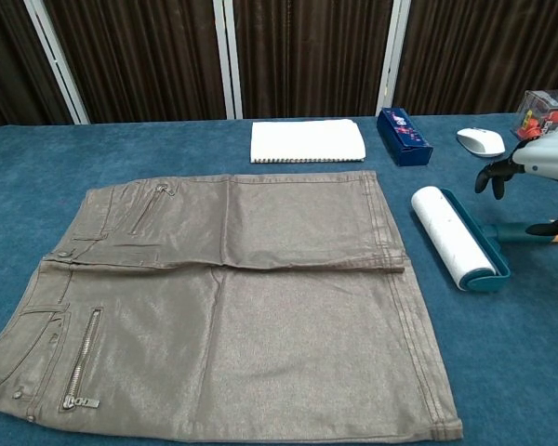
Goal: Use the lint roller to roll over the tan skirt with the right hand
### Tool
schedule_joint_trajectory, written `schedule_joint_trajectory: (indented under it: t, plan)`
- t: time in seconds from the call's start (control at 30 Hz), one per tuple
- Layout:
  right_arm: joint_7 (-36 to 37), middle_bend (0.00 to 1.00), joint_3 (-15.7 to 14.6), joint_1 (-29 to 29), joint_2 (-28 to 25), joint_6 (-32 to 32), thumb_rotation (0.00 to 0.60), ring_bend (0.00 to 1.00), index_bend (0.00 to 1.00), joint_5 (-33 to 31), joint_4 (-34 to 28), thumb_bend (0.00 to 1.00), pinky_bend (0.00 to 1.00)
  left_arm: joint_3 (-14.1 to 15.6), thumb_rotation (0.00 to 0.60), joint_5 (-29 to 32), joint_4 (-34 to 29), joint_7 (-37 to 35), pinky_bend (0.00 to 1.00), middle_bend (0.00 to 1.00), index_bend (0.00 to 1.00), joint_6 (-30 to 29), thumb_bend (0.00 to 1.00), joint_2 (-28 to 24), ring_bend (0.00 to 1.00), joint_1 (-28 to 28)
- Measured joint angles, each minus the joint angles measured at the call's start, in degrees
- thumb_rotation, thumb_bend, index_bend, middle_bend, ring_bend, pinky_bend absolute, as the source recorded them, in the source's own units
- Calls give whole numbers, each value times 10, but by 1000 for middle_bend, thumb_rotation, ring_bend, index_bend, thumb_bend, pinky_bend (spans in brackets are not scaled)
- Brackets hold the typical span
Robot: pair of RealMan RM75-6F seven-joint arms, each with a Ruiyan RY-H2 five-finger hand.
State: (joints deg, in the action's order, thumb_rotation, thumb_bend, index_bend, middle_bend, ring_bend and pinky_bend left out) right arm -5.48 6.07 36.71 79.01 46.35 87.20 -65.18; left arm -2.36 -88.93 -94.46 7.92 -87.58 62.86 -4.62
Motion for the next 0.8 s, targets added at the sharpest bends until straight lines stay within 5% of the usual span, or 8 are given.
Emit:
schedule_joint_trajectory:
  t: [0.53,0.8]
  plan:
    - [-42,344,-21,16,73,-15,600,279,251,-15,96,228,208,0,600,6,-4,-2,0,0,0,0,0,-3,0,1]
    - [-57,477,-28,20,92,-9,600,385,399,-15,134,377,300,1,600,6,-5,-4,0,0,0,2,0,-5,0,1]
